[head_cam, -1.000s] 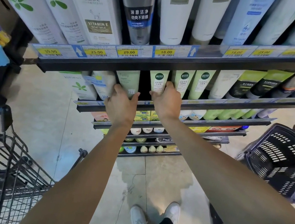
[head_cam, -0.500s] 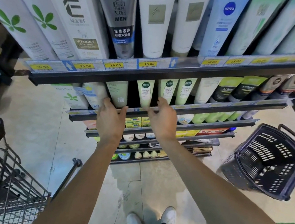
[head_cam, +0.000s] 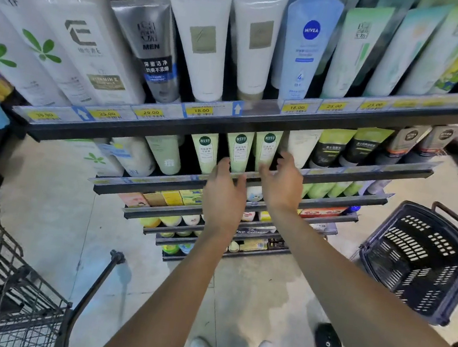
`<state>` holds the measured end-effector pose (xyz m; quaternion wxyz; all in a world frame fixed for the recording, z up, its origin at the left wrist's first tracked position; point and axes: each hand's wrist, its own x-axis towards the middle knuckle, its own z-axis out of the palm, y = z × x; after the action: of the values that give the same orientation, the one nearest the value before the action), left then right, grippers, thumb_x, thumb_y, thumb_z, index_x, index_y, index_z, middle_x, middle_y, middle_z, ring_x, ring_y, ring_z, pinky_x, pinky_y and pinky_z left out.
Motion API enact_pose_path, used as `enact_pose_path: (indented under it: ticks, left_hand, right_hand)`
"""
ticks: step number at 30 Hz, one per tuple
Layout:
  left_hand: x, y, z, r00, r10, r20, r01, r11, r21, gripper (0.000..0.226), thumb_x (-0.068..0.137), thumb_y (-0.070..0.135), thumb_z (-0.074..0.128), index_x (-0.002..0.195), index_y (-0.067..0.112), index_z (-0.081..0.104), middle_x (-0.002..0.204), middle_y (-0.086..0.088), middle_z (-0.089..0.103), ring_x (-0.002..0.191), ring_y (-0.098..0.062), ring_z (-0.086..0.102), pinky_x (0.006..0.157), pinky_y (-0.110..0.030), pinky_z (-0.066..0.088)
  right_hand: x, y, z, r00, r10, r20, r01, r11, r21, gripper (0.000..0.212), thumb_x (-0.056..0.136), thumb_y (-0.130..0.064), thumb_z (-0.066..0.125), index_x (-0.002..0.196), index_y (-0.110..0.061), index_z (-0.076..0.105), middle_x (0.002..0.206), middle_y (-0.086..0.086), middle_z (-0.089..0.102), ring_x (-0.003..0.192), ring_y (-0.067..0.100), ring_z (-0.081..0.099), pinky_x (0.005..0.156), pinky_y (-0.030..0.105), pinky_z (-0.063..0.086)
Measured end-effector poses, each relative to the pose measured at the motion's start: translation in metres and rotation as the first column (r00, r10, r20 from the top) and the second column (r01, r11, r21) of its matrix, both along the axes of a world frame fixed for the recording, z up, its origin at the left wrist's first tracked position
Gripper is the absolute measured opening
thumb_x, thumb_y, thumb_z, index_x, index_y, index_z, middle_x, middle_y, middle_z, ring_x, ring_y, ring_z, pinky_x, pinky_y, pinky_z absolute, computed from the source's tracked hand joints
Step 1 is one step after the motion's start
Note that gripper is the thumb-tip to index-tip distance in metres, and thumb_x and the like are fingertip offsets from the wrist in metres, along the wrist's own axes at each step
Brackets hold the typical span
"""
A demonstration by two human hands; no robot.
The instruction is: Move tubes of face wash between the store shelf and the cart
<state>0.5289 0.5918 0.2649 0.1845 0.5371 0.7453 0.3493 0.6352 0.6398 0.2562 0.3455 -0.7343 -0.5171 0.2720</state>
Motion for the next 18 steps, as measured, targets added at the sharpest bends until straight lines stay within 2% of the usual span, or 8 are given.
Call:
enact_pose_path:
  ticks: [4,11,14,18]
  left_hand:
    - [0.02,0.022,0.0,0.997,0.078,0.01,-0.078,0.996,-0.054,0.055,0.099,0.027,0.066,0.145,0.006,0.046,0.132,-0.018,0.064,0.114,-0.039,0.065,0.086,-0.045,0.053]
    - [0.024,0.046,-0.015,0.984,0.172,0.039,-0.167,0.98,-0.11,0.05,0.099,0.027,0.065,0.136,0.002,0.042,0.123,-0.023,0.067,0.108,-0.045,0.066,0.08,-0.047,0.052]
    - [0.021,0.053,-0.022,0.981,0.19,0.045,-0.183,0.975,-0.122,0.049,0.099,0.028,0.065,0.134,0.002,0.042,0.116,-0.023,0.069,0.102,-0.044,0.067,0.073,-0.044,0.049]
    - [0.018,0.056,-0.03,0.986,0.169,-0.008,-0.169,0.978,-0.119,0.032,0.101,0.027,0.062,0.12,0.003,0.05,0.106,-0.021,0.07,0.096,-0.043,0.068,0.068,-0.042,0.045]
  right_hand:
    - [0.0,0.016,-0.007,0.998,0.052,0.019,-0.053,0.998,0.022,0.037,0.089,-0.033,0.074,0.118,-0.016,0.058,0.106,0.006,0.074,0.099,0.032,0.07,0.077,0.04,0.056]
    - [0.002,0.03,-0.018,0.997,0.079,-0.016,-0.079,0.997,-0.014,0.04,0.087,-0.034,0.075,0.118,-0.016,0.058,0.108,0.008,0.074,0.102,0.035,0.069,0.084,0.048,0.058]
    - [0.003,0.033,-0.02,0.995,0.095,0.003,-0.095,0.995,-0.017,0.037,0.088,-0.035,0.075,0.115,-0.015,0.059,0.106,0.008,0.074,0.099,0.034,0.069,0.083,0.046,0.058]
    - [0.006,0.034,-0.023,0.991,0.124,0.053,-0.123,0.992,-0.024,0.029,0.09,-0.034,0.073,0.109,-0.014,0.063,0.103,0.007,0.073,0.096,0.033,0.069,0.08,0.042,0.058]
